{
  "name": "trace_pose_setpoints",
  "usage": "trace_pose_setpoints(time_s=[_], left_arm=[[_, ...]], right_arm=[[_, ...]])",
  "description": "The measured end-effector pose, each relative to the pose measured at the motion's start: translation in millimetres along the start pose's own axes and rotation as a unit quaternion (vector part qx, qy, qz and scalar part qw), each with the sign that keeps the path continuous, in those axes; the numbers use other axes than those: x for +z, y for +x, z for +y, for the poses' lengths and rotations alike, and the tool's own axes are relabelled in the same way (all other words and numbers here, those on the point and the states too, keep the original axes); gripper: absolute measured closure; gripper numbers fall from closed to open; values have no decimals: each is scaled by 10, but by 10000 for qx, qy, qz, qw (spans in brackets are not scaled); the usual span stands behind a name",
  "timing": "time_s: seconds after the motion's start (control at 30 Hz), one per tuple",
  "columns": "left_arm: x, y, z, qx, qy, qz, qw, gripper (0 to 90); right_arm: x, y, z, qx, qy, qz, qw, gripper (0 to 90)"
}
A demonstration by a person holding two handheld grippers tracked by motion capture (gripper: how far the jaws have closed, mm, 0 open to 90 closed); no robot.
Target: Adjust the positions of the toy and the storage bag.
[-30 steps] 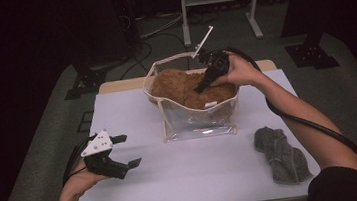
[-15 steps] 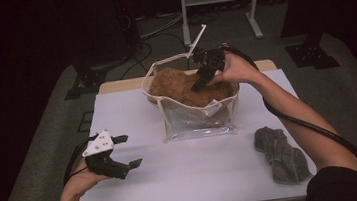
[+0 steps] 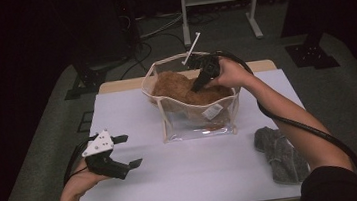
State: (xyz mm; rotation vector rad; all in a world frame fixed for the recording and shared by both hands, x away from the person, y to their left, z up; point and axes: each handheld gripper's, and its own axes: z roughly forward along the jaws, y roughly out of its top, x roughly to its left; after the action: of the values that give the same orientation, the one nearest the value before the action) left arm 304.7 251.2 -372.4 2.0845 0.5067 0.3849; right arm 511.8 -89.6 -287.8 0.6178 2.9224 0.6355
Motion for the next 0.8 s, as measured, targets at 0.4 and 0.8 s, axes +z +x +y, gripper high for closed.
trace_pose_setpoints(time_s=[0.4, 0.8], left_arm=[[-37, -15, -12, -1, -15, 54, 10000, 73], [-25, -42, 19, -22, -22, 82, 10000, 73]], right_arm=[[44, -42, -77, 179, -64, 176, 9997, 690], [-447, -13, -305, 319, -913, 398, 9945, 510]])
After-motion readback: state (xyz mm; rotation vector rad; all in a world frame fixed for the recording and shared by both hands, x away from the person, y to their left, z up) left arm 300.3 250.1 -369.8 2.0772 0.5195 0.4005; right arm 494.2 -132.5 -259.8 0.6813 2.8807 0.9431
